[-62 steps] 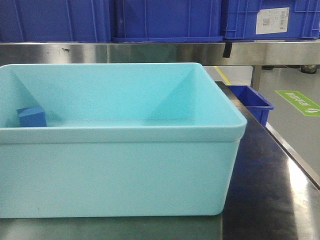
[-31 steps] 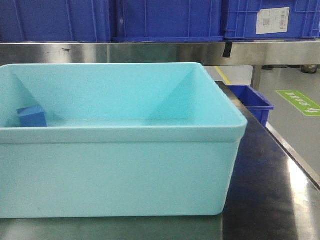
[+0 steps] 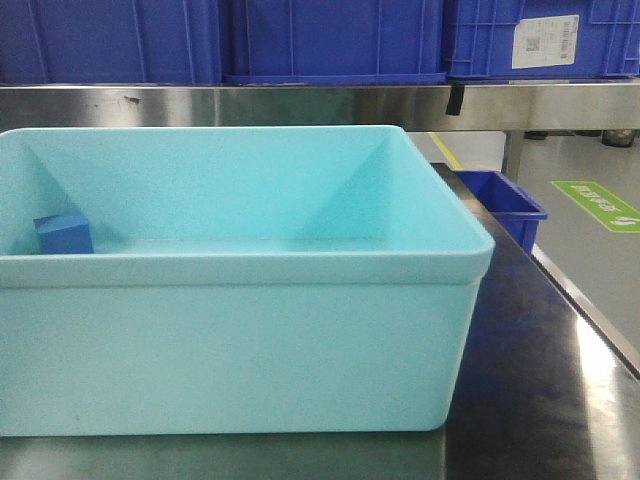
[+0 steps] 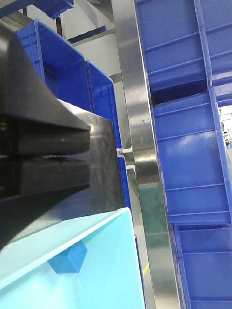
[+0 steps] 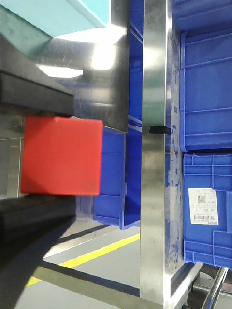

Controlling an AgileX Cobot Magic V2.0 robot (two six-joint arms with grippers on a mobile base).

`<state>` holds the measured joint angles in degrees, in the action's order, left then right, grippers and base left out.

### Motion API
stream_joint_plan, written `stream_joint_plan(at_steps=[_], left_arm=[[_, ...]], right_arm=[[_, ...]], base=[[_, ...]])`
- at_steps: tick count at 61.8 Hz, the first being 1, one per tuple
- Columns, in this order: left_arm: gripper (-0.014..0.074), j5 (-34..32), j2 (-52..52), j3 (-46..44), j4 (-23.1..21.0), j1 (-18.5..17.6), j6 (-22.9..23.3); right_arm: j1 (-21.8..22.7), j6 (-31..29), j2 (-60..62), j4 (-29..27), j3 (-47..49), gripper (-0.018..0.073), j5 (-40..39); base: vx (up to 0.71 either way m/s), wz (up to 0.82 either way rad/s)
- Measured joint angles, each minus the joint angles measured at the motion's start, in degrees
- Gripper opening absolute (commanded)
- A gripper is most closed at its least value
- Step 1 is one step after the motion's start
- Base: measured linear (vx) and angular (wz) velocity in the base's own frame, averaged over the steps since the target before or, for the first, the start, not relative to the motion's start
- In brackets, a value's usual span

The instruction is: Pick red cube and place on left shelf

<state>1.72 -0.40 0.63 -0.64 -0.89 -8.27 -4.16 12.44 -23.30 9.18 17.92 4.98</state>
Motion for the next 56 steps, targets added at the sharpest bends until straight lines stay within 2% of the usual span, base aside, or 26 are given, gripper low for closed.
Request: stream_joint_plan(at_steps=[56], left_arm=[[0.0106,0.0,0.0,0.0,0.0,0.0,0.0]], right_arm=[[0.0,0.0,0.0,0.0,0.0,0.0059,0.0]], base=[[-0.04,0.03]])
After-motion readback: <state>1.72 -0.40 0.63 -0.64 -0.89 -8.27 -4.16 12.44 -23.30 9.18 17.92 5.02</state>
